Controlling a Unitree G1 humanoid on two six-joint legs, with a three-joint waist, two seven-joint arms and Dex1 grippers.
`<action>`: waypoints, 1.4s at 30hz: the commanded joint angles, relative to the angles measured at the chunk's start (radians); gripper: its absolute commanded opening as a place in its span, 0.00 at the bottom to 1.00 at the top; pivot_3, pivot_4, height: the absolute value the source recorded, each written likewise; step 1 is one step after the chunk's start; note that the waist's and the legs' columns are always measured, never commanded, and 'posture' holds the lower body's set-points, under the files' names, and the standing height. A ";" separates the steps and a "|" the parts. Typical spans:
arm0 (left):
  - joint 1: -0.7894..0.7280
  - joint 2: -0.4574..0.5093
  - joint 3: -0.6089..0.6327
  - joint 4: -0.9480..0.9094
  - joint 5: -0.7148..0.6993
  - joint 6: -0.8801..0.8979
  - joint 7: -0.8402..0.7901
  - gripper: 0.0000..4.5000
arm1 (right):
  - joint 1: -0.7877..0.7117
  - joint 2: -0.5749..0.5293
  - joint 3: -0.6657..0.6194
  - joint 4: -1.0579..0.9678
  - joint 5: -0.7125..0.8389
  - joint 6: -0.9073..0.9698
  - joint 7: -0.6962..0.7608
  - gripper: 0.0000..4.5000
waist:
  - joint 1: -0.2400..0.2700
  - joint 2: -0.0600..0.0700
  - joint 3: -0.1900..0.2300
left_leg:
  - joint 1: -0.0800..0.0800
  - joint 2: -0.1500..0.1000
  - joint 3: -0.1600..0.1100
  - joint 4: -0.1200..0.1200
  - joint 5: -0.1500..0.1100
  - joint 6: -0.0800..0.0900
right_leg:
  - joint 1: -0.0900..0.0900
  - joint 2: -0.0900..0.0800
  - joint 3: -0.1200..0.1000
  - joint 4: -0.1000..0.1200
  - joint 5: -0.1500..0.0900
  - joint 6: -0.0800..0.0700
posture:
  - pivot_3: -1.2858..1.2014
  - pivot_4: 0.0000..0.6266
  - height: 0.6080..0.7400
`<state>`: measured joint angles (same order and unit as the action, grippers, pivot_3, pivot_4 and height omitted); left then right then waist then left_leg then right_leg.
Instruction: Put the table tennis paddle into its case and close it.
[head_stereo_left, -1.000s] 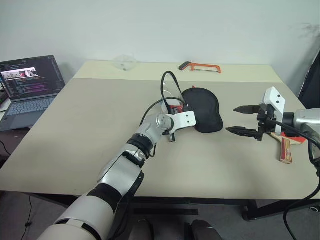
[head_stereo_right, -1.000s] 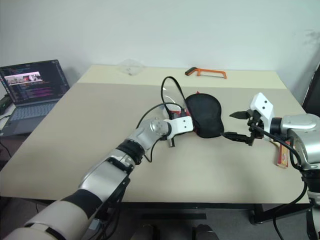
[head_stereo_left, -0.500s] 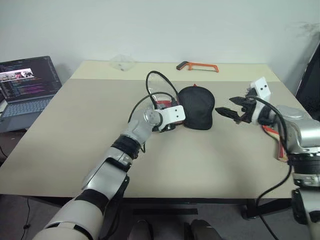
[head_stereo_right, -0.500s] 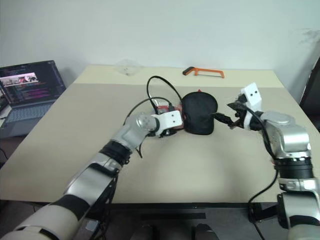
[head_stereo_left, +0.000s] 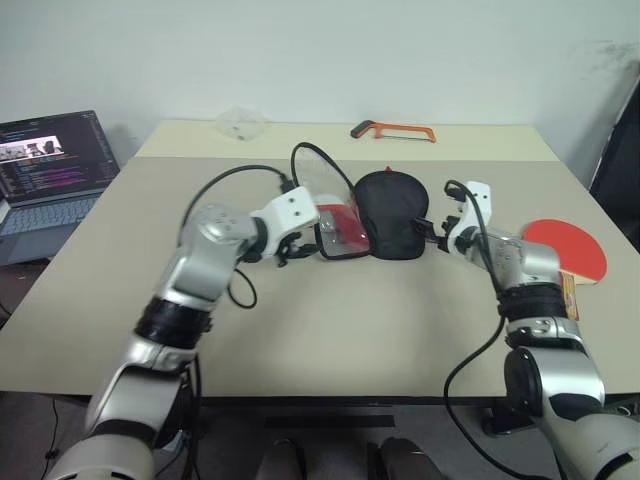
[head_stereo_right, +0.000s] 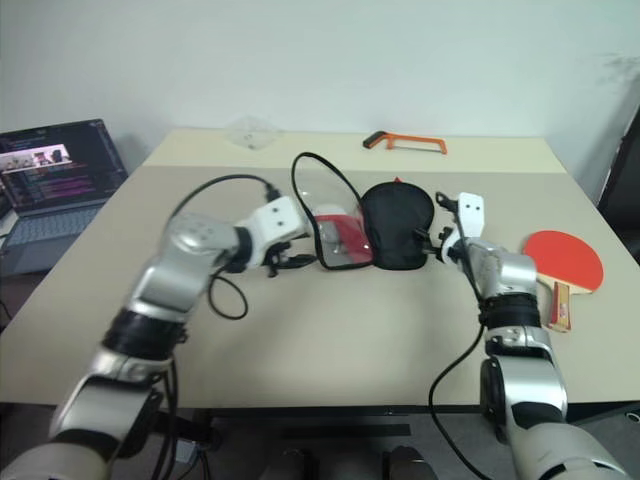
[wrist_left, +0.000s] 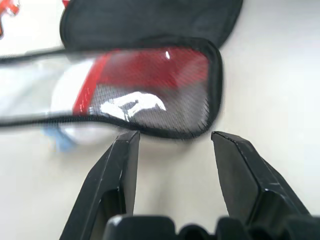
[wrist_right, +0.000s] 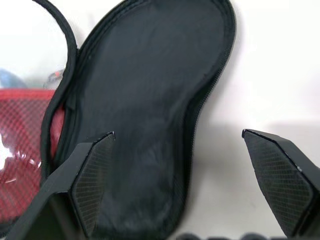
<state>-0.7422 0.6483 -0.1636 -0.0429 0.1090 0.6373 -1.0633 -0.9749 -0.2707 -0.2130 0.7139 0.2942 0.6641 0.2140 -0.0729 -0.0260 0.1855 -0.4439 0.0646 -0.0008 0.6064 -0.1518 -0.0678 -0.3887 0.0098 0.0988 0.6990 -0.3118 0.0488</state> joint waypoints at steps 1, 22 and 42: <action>0.025 0.055 0.074 -0.078 -0.049 0.050 0.010 0.55 | -0.059 0.020 -0.002 0.095 -0.020 -0.109 0.001 1.00 | -0.002 0.000 0.000 | 0.000 0.000 0.000 0.000 0.000 0.000 | 0.000 0.000 -0.001 0.000 0.000 0.000 | 0.52 0.24 1.00; 0.101 0.164 0.098 -0.096 -0.108 0.087 0.134 0.56 | -0.148 0.043 -0.003 0.382 -0.084 -0.217 -0.045 0.17 | -0.012 0.000 0.000 | 0.000 0.000 -0.001 0.000 0.000 0.000 | 0.000 0.000 -0.001 0.000 0.000 0.000 | 0.52 0.24 1.00; 0.088 0.192 0.084 -0.030 -0.119 0.033 0.137 0.56 | -0.087 -0.112 0.126 0.253 -0.173 -0.086 0.237 0.00 | -0.012 0.000 0.000 | -0.001 0.000 0.000 0.000 0.000 0.000 | 0.000 0.000 0.000 -0.001 0.000 0.000 | 0.52 0.24 1.00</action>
<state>-0.6343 0.8196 -0.0934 -0.0652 -0.0067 0.6879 -0.9272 -1.0656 -0.3722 -0.0945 1.0125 0.1270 0.5611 0.4217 -0.0850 -0.0260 0.1856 -0.4445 0.0646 -0.0009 0.6061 -0.1519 -0.0677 -0.3890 0.0099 0.0986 0.6981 -0.3118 0.0489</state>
